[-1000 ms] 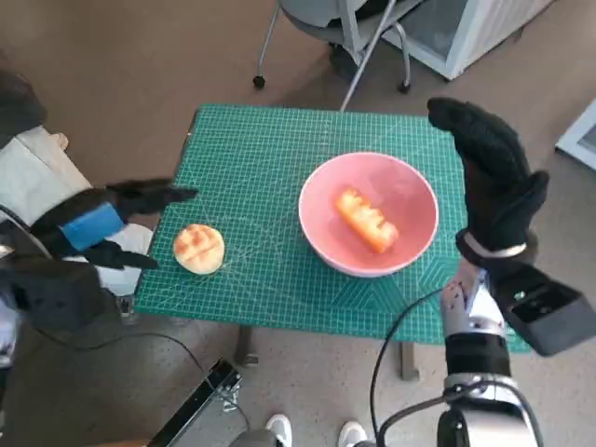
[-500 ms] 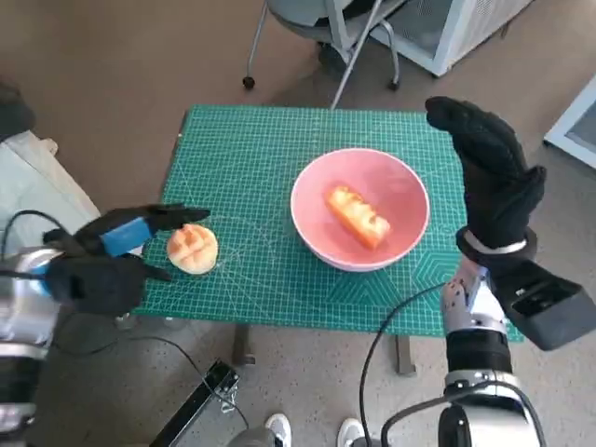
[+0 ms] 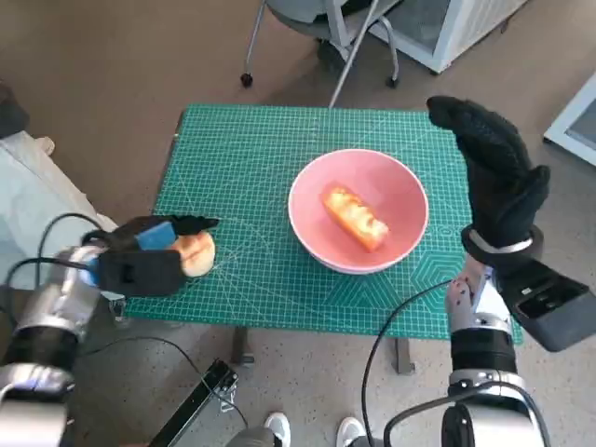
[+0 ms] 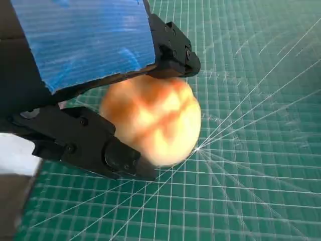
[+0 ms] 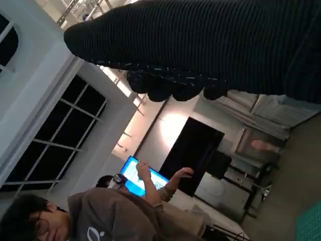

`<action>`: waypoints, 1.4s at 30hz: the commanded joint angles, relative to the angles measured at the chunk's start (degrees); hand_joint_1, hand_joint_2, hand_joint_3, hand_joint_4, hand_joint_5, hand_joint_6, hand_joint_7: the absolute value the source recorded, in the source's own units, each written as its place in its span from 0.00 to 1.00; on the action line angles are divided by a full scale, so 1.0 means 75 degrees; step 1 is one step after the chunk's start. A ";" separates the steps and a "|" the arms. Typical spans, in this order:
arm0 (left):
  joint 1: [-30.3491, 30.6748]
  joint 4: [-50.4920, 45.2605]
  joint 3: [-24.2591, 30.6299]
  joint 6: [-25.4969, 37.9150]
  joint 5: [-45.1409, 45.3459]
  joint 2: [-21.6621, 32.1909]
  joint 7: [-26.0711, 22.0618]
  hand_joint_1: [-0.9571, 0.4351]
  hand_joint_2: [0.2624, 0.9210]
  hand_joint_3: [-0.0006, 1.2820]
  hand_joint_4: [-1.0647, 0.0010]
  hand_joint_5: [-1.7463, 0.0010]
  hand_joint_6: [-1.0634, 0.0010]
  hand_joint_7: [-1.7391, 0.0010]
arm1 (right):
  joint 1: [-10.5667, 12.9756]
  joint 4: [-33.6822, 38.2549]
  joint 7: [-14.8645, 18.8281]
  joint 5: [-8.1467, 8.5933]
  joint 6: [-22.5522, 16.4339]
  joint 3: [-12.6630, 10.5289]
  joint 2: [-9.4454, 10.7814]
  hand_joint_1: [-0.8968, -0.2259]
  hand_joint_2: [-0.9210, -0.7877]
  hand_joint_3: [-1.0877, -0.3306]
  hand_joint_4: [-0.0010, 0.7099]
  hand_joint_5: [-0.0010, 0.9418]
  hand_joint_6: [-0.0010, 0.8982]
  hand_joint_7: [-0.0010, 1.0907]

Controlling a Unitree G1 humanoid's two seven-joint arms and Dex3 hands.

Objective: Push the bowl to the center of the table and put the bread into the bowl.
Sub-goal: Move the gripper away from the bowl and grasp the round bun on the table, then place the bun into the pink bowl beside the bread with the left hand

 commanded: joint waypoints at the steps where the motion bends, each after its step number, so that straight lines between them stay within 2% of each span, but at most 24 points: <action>1: -0.0327 0.0723 -0.0335 -0.0106 0.0477 -0.0072 0.0711 0.65 0.96 0.07 0.51 0.63 0.44 0.61 | 0.0163 -0.0025 -0.0051 -0.0072 0.0015 -0.0006 -0.0039 0.49 0.00 0.61 0.51 0.00 0.08 0.74; 2: -0.0371 0.0791 -0.0363 -0.0149 0.0508 -0.0061 0.0807 0.66 0.98 0.08 0.50 0.49 0.44 0.50 | 0.0166 -0.0032 -0.0057 -0.0076 0.0012 -0.0006 -0.0041 0.48 0.00 0.61 0.51 0.00 0.08 0.74; 5: -0.0478 0.0639 -0.0245 -0.0431 0.0336 0.0110 0.0803 0.68 0.99 0.08 0.46 0.32 0.42 0.41 | 0.0184 -0.0082 -0.0075 -0.0088 0.0020 -0.0003 -0.0052 0.48 0.00 0.62 0.51 0.00 0.08 0.74; 8: -0.0559 0.0313 0.0001 -0.0629 0.0027 0.0243 0.0641 0.69 1.00 0.08 0.45 0.26 0.38 0.40 | 0.0193 -0.0129 -0.0077 -0.0083 0.0042 0.0003 -0.0064 0.48 0.00 0.62 0.51 0.00 0.08 0.74; 13: -0.0641 -0.0383 0.0584 -0.1099 -0.0632 0.0377 0.0558 0.69 0.99 0.08 0.47 0.21 0.34 0.43 | 0.0184 -0.0187 -0.0106 -0.0080 0.0065 0.0016 -0.0070 0.48 0.00 0.62 0.51 0.00 0.08 0.74; 19: -0.0946 -0.1259 0.1175 -0.1455 -0.1419 0.0334 0.0367 0.69 1.00 0.06 0.46 0.21 0.29 0.46 | 0.0137 -0.0126 -0.0145 -0.0134 0.0011 0.0028 -0.0057 0.48 0.00 0.62 0.51 0.00 0.08 0.74; 26: -0.1563 -0.2282 0.1447 -0.1421 -0.1892 -0.0035 0.0224 0.69 0.98 0.05 0.41 0.28 0.29 0.41 | 0.0072 -0.0009 -0.0193 -0.0224 -0.0027 0.0041 -0.0048 0.49 0.00 0.62 0.51 0.00 0.08 0.73; 32: -0.2105 -0.3219 0.1200 -0.0871 -0.1913 -0.0679 -0.0034 0.69 0.97 0.05 0.38 0.33 0.31 0.37 | 0.0004 0.0100 -0.0198 -0.0247 -0.0015 0.0049 -0.0033 0.50 0.00 0.62 0.51 0.00 0.09 0.73; 36: -0.2459 -0.3418 0.0890 -0.0643 -0.1814 -0.1115 -0.0324 0.69 0.97 0.05 0.37 0.34 0.31 0.37 | -0.0012 0.0140 -0.0233 -0.0302 -0.0022 0.0063 -0.0011 0.50 0.00 0.61 0.51 0.00 0.09 0.73; 42: -0.2909 -0.2603 0.0260 -0.1041 -0.1238 -0.1633 -0.0332 0.69 0.98 0.05 0.36 0.34 0.33 0.36 | 0.0037 0.0070 -0.0310 -0.0387 0.0019 0.0107 0.0069 0.50 0.00 0.61 0.51 0.00 0.09 0.73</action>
